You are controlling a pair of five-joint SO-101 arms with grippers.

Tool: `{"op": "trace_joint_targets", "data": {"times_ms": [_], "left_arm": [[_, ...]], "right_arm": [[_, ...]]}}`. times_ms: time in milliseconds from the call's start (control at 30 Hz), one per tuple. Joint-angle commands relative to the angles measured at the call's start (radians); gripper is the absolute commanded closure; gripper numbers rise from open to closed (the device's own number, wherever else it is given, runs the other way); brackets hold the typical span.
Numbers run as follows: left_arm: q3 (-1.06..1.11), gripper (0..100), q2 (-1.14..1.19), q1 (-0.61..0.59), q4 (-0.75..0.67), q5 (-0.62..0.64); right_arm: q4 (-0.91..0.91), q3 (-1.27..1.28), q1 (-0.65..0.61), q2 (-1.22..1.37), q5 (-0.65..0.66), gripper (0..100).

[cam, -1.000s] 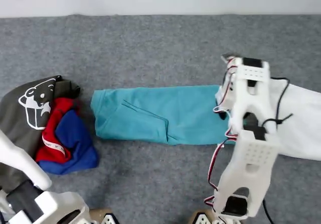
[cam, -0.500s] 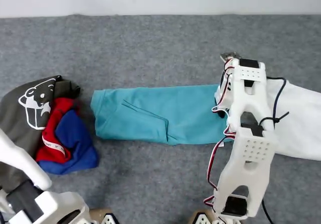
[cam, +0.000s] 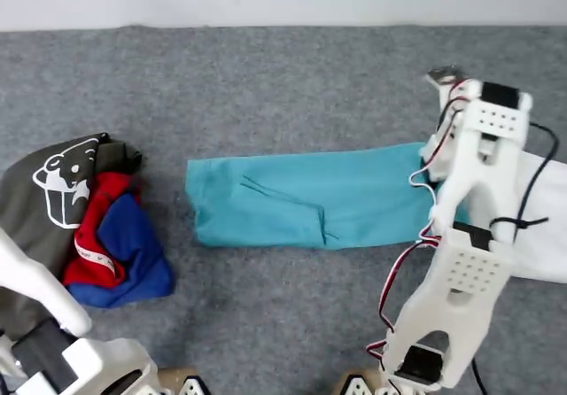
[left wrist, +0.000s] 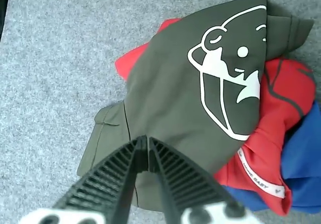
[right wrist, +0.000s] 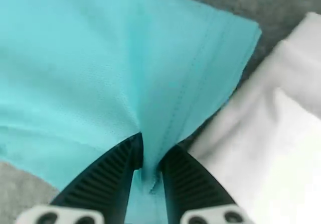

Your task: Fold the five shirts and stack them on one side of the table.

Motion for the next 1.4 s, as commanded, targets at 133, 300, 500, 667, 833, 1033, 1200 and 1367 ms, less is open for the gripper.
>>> {"op": "trace_joint_targets", "data": {"times_ms": [133,300,500,667,833,1033,1200,1367], "left_arm": [[-0.013,98,-0.049,0.008,0.025,-0.014],[-0.013,98,-0.049,0.008,0.023,-0.014],[-0.013,98,-0.051,0.008,0.023,-0.014],[-0.012,98,-0.051,0.008,0.023,-0.012],[-0.008,98,-0.048,0.008,0.023,-0.012],[-0.007,98,-0.043,0.008,0.023,-0.009],[0.038,98,-0.049,0.009,0.023,-0.009],[0.085,98,-0.049,0.008,0.021,-0.009]], "right_arm": [[0.077,-0.149,-0.176,-0.173,0.054,98.9],[0.077,-0.097,-0.389,-0.234,0.048,98.9],[0.073,-0.087,-0.584,-0.240,0.003,98.9],[0.053,-0.089,-0.717,-0.223,-0.020,98.9],[0.022,-0.091,-0.805,-0.153,-0.052,98.9],[-0.051,-0.092,-0.863,-0.054,-0.052,98.9],[-0.087,-0.092,-0.914,-0.010,-0.049,98.9],[-0.137,-0.092,-0.946,0.015,-0.051,98.9]]}}
